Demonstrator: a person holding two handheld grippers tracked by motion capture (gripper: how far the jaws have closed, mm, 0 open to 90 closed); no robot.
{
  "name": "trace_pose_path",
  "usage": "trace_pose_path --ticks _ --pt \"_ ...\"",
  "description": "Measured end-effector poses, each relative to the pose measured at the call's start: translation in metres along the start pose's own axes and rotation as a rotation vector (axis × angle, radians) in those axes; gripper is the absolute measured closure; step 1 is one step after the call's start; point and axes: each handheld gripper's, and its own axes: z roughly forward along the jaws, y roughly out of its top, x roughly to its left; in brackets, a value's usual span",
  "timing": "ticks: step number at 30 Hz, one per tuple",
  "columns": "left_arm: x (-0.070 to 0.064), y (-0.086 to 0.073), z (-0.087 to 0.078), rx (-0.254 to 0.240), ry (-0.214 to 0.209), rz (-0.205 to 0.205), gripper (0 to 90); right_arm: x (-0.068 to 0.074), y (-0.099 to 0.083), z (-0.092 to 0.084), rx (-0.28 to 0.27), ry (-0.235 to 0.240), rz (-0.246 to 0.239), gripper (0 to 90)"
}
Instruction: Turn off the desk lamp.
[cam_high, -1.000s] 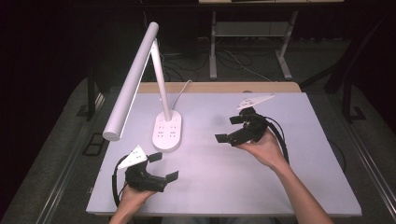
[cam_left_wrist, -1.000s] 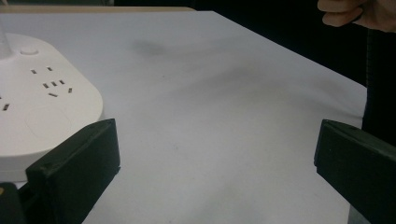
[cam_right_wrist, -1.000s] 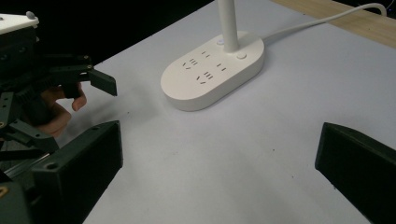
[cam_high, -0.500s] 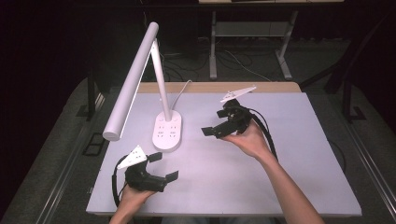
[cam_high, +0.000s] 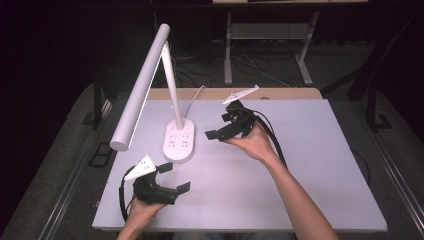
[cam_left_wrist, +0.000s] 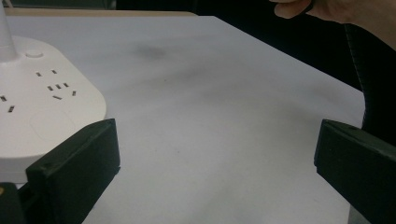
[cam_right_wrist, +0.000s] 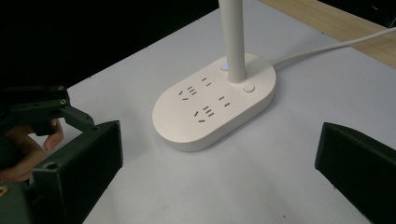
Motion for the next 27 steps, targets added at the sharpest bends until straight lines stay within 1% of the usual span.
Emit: trace_pose_path --ticks 6,8,11,13,14,15,18,20,22,23,24,25,27 --pt "0.001 0.0 -0.001 -0.002 0.001 -0.002 0.0 -0.005 0.009 0.015 0.008 0.008 0.004 0.8" --pt "0.002 0.0 -0.001 -0.003 0.002 -0.001 0.0 -0.007 0.013 0.022 0.014 0.004 0.004 0.8" --pt "0.0 0.0 0.0 -0.004 -0.001 -0.003 0.0 -0.009 0.016 0.026 0.014 0.004 0.002 0.8" --pt "0.0 0.0 0.0 -0.002 -0.003 0.0 0.0 -0.011 0.019 0.03 0.016 0.004 0.012 0.8" --pt "0.0 0.0 0.0 -0.001 -0.004 0.0 0.0 -0.011 0.02 0.033 0.02 0.004 0.012 4.3" --pt "0.0 0.0 0.0 -0.001 -0.004 0.002 0.0 -0.013 0.022 0.037 0.006 0.021 0.008 13.1" --pt "0.0 0.0 -0.001 -0.006 -0.002 -0.006 0.0 -0.015 0.025 0.042 0.007 0.018 0.008 14.8" --pt "0.001 0.0 -0.001 -0.009 -0.001 -0.004 0.0 -0.016 0.027 0.047 0.007 0.011 0.001 20.4" --pt "0.002 0.0 -0.001 -0.008 0.0 -0.007 0.0 -0.017 0.027 0.051 0.002 0.007 -0.007 23.6" --pt "0.002 0.0 -0.001 -0.007 -0.001 -0.006 0.0 -0.019 0.027 0.053 -0.002 0.008 -0.004 26.2" --pt "0.001 0.0 -0.001 -0.006 -0.004 -0.006 0.0 -0.022 0.027 0.058 -0.007 0.018 0.002 30.9" --pt "0.001 -0.001 -0.001 -0.005 -0.005 -0.007 0.0 -0.022 0.027 0.058 -0.007 0.018 0.002 30.9" --pt "0.001 -0.001 0.0 -0.004 -0.007 -0.006 0.0 -0.025 0.026 0.063 -0.008 0.02 0.012 35.1"
